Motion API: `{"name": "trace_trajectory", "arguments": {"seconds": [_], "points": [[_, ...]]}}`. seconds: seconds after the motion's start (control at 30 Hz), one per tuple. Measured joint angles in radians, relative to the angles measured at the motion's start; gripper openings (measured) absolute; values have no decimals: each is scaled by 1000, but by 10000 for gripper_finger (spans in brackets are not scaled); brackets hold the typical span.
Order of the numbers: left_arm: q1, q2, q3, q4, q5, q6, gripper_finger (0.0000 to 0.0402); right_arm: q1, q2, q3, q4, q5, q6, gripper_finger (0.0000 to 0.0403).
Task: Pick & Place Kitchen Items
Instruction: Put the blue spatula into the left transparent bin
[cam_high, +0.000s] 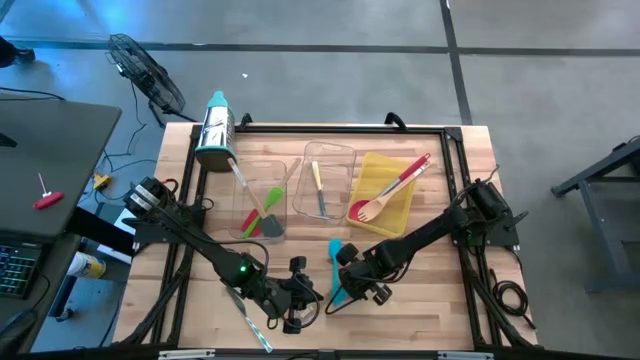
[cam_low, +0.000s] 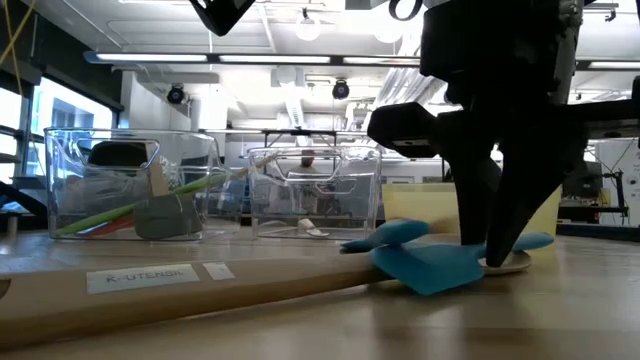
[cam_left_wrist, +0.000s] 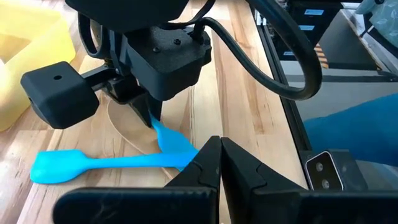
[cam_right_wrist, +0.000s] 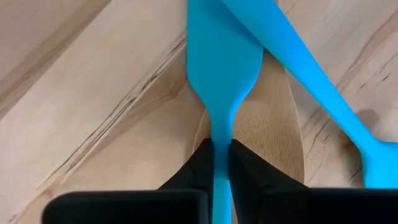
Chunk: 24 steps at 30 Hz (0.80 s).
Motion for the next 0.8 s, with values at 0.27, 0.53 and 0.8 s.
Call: {"name": "trace_trajectory", "arguments": {"seconds": [0.27,0.53,0.8], "points": [[0,0,0,0,0,-6,3,30,-22,-2,-42,71,24,13],[0,0,0,1,0,-26,3,76,-102,-5,-86,130,65,13],[0,0,0,1,0,-54,3,129,-162,-4,-97,180,105,13]]}}
